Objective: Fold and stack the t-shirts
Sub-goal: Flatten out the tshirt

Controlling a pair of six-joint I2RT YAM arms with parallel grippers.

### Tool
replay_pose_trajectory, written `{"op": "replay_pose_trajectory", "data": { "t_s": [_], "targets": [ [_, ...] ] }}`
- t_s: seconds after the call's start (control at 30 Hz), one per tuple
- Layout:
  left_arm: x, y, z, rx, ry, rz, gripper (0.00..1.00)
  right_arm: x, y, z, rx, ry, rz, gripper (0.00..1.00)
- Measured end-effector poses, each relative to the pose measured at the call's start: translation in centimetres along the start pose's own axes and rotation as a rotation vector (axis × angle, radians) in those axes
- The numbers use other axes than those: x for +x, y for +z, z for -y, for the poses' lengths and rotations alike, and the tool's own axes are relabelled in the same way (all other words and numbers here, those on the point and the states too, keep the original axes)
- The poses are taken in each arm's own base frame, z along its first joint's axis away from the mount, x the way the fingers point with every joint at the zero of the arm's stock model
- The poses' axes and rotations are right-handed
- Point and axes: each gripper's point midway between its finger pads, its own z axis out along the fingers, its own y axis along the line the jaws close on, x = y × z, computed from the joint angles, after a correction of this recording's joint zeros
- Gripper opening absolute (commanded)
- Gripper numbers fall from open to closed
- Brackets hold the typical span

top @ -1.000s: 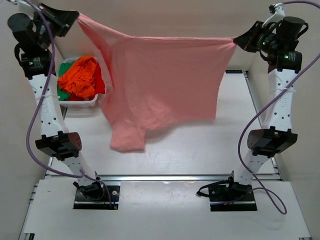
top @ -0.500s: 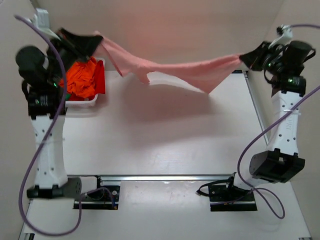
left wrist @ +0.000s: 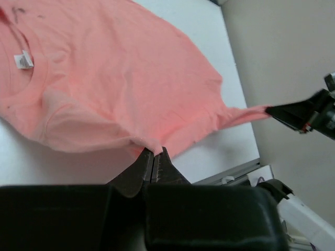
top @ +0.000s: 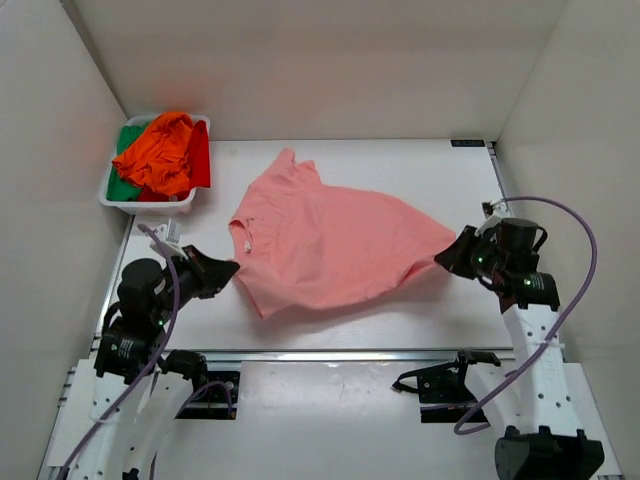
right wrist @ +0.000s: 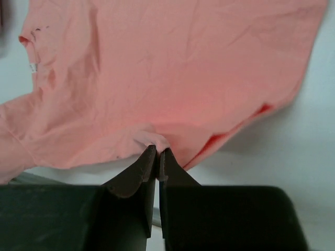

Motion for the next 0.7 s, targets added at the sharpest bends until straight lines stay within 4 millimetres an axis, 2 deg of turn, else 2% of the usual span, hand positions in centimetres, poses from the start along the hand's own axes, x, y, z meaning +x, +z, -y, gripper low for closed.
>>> {"op": "replay_pose_trajectory", "data": {
  "t_s": [0.13, 0.27, 0.37, 0.43, 0.47, 0.53, 0.6, 0.63, 0.67, 0.7],
  "targets": [
    [2.7, -0.3, -3.0, -0.080, -0.045, -0.046, 0.01, 4.2, -0.3, 1.0, 0.042, 0.047, -0.088, 0.00],
    [4.4, 0.1, -4.1, -0.108, -0.063, -0.101, 0.01, 7.9, -0.1, 2.8, 0.089, 0.110, -0.185, 0.00],
    [4.1, 1.2, -4.0, -0.106, -0.067, -0.114, 0.00, 8.7, 0.8, 3.3, 0.095, 0.131, -0.236, 0.00],
    [3.4, 2.8, -4.2, -0.118, -0.063, -0.114, 0.00, 7.7, 2.2, 3.4, 0.077, 0.128, -0.258, 0.00],
    [2.6, 3.9, -4.2, -0.138, -0.052, -0.124, 0.00, 6.6, 3.2, 3.4, 0.066, 0.130, -0.278, 0.00],
    [-0.1, 6.2, -3.6, -0.164, -0.042, -0.159, 0.00, 2.1, 5.3, 2.5, 0.044, 0.111, -0.279, 0.00],
    [-7.6, 9.6, -1.8, -0.150, -0.019, -0.094, 0.00, -5.6, 7.6, 0.8, 0.003, 0.036, -0.179, 0.00],
    [-12.6, 11.5, -0.8, -0.136, 0.005, -0.028, 0.00, -10.2, 8.1, -0.7, -0.020, -0.008, -0.105, 0.00],
    [-17.3, 12.8, 0.4, -0.120, 0.040, 0.041, 0.00, -15.6, 7.9, -2.6, -0.054, -0.063, 0.000, 0.00],
    [-21.1, 13.5, 1.4, -0.109, 0.073, 0.103, 0.00, -20.0, 7.0, -4.5, -0.085, -0.110, 0.098, 0.00]
  ]
}}
